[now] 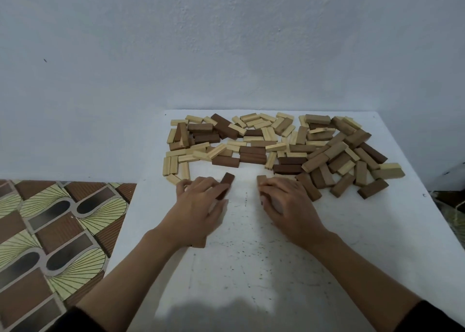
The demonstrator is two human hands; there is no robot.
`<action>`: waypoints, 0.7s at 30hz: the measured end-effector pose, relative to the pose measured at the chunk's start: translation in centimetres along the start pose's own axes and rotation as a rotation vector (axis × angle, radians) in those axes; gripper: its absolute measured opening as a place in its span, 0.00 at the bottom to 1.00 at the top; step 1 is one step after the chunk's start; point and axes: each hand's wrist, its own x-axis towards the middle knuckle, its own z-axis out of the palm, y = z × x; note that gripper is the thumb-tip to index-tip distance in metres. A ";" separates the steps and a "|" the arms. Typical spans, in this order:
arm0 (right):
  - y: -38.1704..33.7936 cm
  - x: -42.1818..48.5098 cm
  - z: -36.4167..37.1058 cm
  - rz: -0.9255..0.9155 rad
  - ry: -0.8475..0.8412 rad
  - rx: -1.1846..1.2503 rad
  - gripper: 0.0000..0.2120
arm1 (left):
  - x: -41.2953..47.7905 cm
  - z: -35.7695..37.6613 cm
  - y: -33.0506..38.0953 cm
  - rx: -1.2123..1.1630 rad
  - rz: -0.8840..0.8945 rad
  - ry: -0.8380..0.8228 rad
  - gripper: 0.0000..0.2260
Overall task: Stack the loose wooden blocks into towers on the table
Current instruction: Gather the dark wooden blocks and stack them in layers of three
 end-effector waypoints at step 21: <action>-0.4 3.5 -0.6 -0.036 0.002 0.111 0.14 | 0.2 1.8 1.8 -0.040 0.127 -0.038 0.14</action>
